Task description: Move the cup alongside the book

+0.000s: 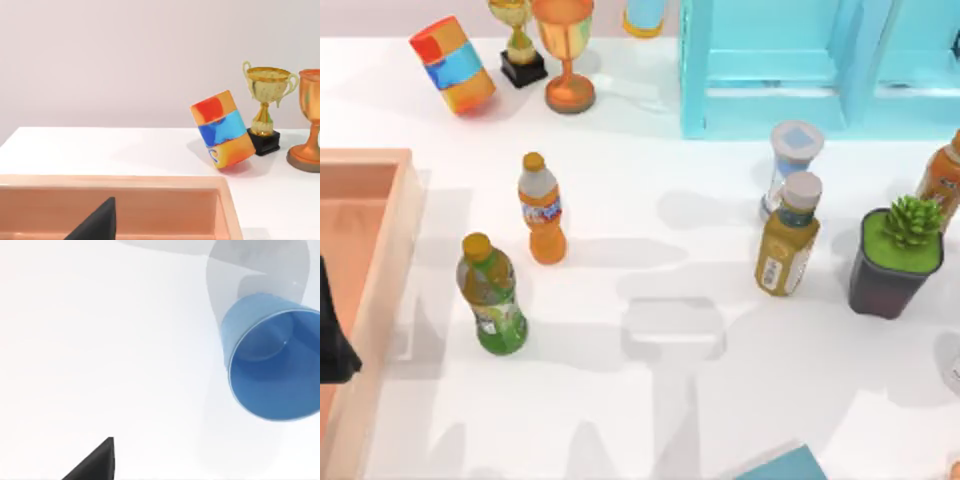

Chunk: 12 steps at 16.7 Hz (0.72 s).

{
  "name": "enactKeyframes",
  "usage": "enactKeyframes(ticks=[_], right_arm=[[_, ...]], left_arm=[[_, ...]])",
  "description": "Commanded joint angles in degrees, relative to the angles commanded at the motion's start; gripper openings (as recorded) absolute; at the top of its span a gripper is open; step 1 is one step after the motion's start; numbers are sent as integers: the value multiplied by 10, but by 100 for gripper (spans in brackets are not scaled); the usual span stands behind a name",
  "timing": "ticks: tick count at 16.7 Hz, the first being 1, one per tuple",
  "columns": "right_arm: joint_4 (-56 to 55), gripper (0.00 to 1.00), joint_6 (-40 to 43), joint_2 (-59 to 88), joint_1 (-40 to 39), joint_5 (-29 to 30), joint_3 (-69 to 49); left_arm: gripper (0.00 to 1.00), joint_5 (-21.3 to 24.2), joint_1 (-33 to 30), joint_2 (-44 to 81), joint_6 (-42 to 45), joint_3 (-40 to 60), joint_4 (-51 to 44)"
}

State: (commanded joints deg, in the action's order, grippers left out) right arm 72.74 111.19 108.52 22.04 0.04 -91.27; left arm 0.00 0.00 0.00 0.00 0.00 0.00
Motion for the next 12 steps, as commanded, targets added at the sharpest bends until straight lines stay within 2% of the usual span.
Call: enactKeyframes(ticks=[5,12], right_arm=[[-24,100,-3,4,-2,0,22],[-198,100,-3,48,-2,0,146]], left_arm=[[100,0,0,0,0,0,0],[100,0,0,0,0,0,0]])
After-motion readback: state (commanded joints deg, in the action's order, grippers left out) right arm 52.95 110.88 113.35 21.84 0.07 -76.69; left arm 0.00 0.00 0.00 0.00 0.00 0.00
